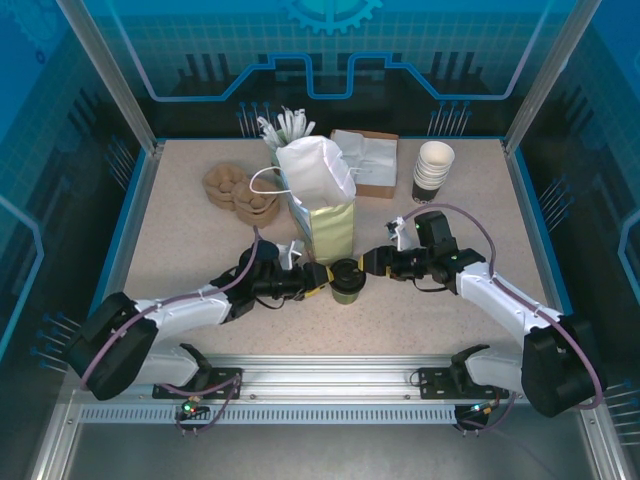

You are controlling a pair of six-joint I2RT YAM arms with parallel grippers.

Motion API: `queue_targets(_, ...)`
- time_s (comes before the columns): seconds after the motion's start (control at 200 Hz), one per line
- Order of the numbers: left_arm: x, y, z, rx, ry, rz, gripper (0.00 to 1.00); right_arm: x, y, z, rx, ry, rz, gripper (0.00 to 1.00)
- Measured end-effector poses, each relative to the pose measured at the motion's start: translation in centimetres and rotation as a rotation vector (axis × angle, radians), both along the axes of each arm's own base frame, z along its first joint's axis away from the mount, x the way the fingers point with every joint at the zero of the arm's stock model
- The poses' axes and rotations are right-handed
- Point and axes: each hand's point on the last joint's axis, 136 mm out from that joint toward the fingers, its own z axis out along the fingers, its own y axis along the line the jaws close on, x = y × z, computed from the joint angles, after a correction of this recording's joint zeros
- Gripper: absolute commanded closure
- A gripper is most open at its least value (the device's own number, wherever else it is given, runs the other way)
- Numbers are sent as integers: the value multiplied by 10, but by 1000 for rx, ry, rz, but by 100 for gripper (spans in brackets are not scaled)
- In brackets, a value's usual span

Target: Pack the takeout coffee

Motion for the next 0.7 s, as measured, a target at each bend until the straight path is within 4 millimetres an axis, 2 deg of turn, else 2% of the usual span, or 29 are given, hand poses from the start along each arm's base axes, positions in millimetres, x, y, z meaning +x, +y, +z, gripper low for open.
queue_targets(0.115, -2, 3, 13, 15, -41, -10, 26, -2, -1, -2, -8, 9, 1, 41)
queue_targets(0.215, -1, 5, 29, 23, -101, -17, 20, -3, -2, 0, -12, 8, 5, 40)
queue_targets(0.35, 1, 5, 40, 42, -144, -29, 18, -3, -2, 7, -10, -14, 10, 39)
queue_targets(0.59, 7, 6, 29, 116, -134, -21, 20, -6, -2, 7, -18, -19, 23, 41)
queue_targets(0.7, 6, -1, 28, 143, -142, -39, 20, -7, -3, 6, -23, -22, 29, 42)
